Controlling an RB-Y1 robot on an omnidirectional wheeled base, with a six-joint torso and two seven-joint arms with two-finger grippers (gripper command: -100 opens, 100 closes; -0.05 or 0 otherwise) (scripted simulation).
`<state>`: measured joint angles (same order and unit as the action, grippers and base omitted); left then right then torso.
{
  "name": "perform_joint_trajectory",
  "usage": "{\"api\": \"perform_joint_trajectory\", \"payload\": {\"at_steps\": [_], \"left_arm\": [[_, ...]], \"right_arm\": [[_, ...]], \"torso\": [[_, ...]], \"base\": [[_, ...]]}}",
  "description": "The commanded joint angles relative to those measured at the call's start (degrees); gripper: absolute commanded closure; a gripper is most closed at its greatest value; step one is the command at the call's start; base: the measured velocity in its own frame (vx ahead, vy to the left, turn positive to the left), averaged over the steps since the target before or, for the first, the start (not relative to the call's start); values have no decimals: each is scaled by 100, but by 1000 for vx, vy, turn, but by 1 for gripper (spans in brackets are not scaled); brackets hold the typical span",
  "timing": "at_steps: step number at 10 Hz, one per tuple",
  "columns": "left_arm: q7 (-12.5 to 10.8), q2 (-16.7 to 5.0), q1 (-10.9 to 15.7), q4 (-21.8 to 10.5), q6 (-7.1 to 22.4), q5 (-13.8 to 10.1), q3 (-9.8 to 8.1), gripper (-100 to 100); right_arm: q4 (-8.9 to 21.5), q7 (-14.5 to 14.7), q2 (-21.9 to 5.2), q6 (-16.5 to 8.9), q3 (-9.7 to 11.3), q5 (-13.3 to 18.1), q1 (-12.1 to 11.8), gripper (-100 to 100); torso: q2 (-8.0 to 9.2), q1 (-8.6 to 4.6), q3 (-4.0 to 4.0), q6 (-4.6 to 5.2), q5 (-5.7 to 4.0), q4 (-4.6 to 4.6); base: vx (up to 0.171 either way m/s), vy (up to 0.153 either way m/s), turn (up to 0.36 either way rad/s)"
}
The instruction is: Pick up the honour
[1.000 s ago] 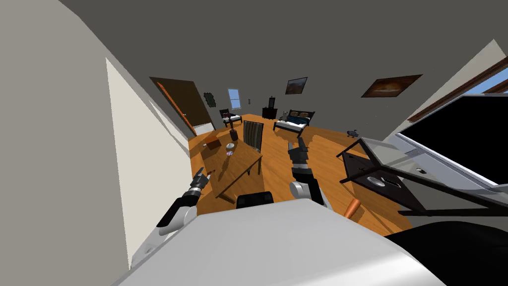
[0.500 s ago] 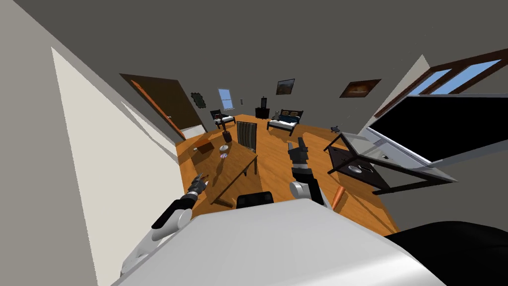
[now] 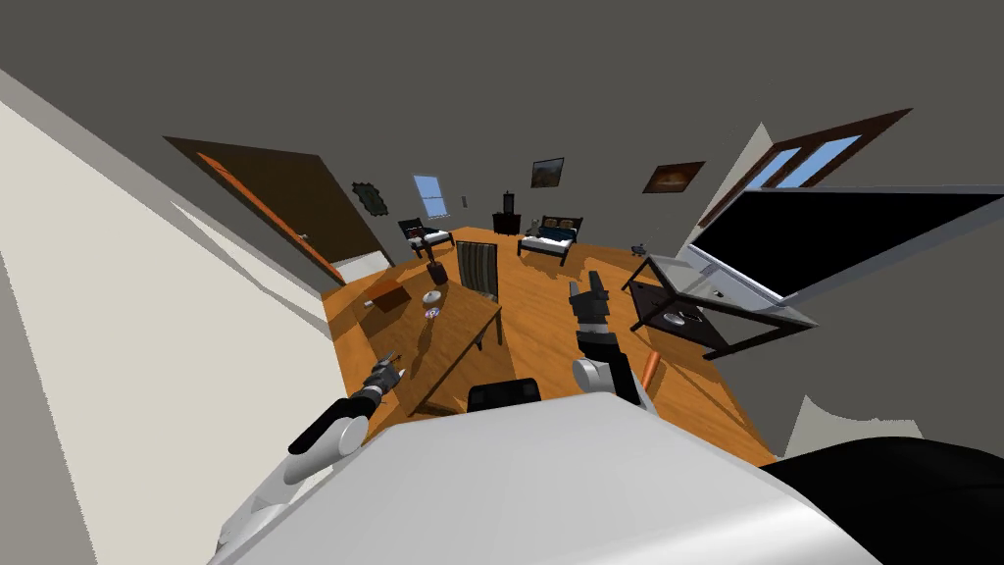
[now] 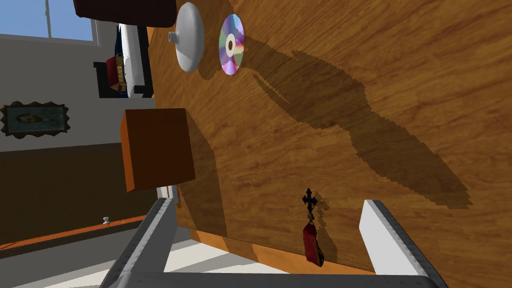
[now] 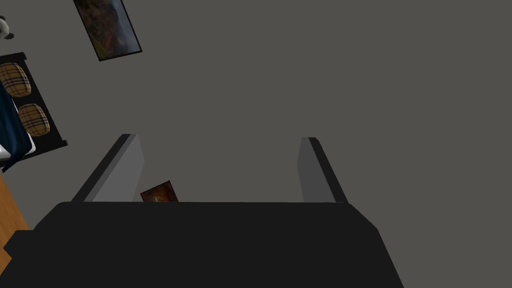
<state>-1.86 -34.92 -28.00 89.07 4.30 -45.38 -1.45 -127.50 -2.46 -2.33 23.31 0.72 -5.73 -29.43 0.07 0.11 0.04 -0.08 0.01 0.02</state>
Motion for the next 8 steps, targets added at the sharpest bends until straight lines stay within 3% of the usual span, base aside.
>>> {"api": "perform_joint_trajectory", "payload": {"at_steps": [1, 2, 3, 4, 5, 6, 7, 8], "left_arm": [[-39, -192, 42, -286, 284, -286, 29, -100], [-39, -192, 42, -333, 284, -289, 29, -100], [-80, -361, 103, -511, 510, -542, 65, -100], [-80, -361, 103, -638, 510, -542, 65, -100], [-127, -524, 171, -819, 733, -777, 110, -100], [-127, -524, 171, -944, 733, -791, 110, -100], [-177, -680, 248, -1184, 909, -1036, 162, -100], [-177, -680, 248, -1262, 952, -1036, 162, -100]], "right_arm": [[0, 0, 0, 0, 0, 0, 0, 0], [0, 0, 0, 0, 1, 0, 1, 0], [0, 0, 0, 0, 0, 0, 0, 0], [0, 0, 0, 0, 0, 0, 1, 0], [0, 0, 0, 0, 0, 0, 0, 0], [0, 0, 0, 0, 0, 0, 1, 0], [0, 0, 0, 0, 0, 0, 0, 0], [0, 0, 0, 0, 0, 0, 1, 0]], "torso": [[0, 0, 0, 0, 0, 0], [1, 1, 0, 4, 0, 0], [1, 2, 0, 0, 1, 0], [-1, 4, 0, 4, 1, 0], [-1, 4, 0, 2, 1, 0], [2, 7, 1, 3, 1, 0], [1, 8, 1, -1, 2, 0], [3, 7, 2, 4, 2, 1]], "base": [[-3, 13, -256], [-4, 18, -160], [-3, 20, -207], [-2, 22, -235], [-11, 27, -291], [-9, 30, -152], [-15, 29, -266], [-12, 35, -153]]}}
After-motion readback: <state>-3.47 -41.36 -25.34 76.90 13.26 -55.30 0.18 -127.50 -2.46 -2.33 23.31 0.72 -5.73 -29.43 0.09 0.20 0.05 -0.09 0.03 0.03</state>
